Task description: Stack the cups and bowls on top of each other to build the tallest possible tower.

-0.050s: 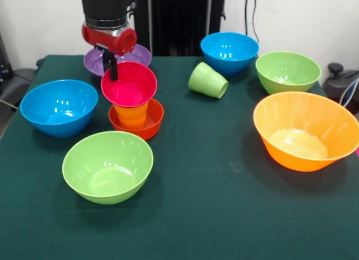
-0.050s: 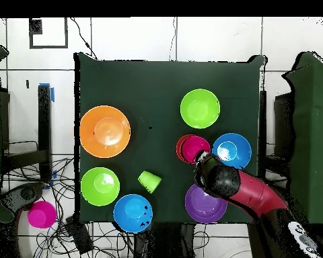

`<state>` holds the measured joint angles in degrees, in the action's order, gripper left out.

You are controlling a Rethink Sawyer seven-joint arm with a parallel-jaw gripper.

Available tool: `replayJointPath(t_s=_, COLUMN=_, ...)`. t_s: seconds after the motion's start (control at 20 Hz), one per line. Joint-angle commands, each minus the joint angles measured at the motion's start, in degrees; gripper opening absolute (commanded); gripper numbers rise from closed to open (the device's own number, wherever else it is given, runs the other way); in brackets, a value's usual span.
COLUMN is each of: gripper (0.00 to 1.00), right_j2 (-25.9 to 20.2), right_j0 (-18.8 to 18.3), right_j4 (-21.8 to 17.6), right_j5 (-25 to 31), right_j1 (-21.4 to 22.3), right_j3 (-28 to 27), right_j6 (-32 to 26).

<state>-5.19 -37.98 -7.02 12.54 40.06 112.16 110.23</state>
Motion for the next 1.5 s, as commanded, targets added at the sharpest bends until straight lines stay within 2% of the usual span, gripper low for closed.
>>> replayJointPath(t_s=0.05, gripper=0.0, right_j2=-6.0, right_j0=0.1, right_j4=-0.6, right_j5=-0.3, right_j1=-1.9, right_j3=2.4, right_j6=4.5)
replayJointPath(t_s=0.25, gripper=0.0, right_j2=-8.1, right_j0=-1.9, right_j4=-1.2, right_j5=-0.2, right_j1=-2.5, right_j3=2.2, right_j6=2.9)
replayJointPath(t_s=0.85, gripper=0.0, right_j2=-7.7, right_j0=-1.7, right_j4=-1.6, right_j5=-1.3, right_j1=-2.3, right_j3=3.0, right_j6=4.1)
replayJointPath(t_s=1.5, gripper=0.0, right_j2=-7.1, right_j0=-0.9, right_j4=-0.3, right_j5=-1.2, right_j1=-2.2, right_j3=3.7, right_j6=6.0)
